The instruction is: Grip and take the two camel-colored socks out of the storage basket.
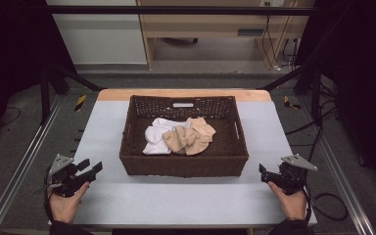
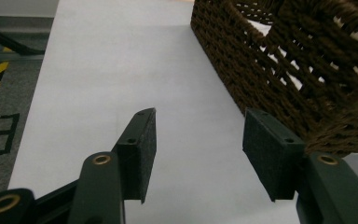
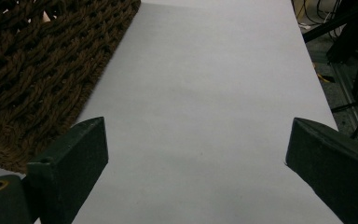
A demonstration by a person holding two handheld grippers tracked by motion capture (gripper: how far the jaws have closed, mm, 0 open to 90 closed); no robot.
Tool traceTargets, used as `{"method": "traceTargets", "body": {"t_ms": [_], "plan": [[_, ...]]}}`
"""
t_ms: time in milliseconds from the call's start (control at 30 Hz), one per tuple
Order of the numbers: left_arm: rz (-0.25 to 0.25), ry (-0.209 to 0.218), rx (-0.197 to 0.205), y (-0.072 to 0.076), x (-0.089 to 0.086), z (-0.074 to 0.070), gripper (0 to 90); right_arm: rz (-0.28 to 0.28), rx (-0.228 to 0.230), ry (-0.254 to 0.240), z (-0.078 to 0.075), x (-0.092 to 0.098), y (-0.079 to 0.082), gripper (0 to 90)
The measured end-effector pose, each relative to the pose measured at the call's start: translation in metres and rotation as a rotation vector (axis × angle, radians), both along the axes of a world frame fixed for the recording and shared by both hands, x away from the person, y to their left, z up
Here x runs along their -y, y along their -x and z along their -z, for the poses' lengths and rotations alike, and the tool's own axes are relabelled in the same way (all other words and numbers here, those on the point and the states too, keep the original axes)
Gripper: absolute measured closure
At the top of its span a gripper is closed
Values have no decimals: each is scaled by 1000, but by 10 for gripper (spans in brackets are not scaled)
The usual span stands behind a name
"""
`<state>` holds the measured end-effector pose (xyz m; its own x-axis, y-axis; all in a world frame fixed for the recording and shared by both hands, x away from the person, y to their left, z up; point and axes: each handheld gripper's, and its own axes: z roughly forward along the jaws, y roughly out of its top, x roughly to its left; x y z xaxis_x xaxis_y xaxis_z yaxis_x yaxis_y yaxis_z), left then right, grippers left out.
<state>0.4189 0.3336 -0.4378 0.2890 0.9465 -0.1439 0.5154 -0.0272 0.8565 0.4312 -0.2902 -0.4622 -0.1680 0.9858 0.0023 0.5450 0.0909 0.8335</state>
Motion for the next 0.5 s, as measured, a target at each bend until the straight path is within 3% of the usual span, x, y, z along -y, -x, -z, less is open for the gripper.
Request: {"method": "traceTargets", "body": {"t_ms": [500], "plan": [[20, 30, 66, -8, 15, -33, 413, -5, 29, 6, -3, -5, 3, 57]]}}
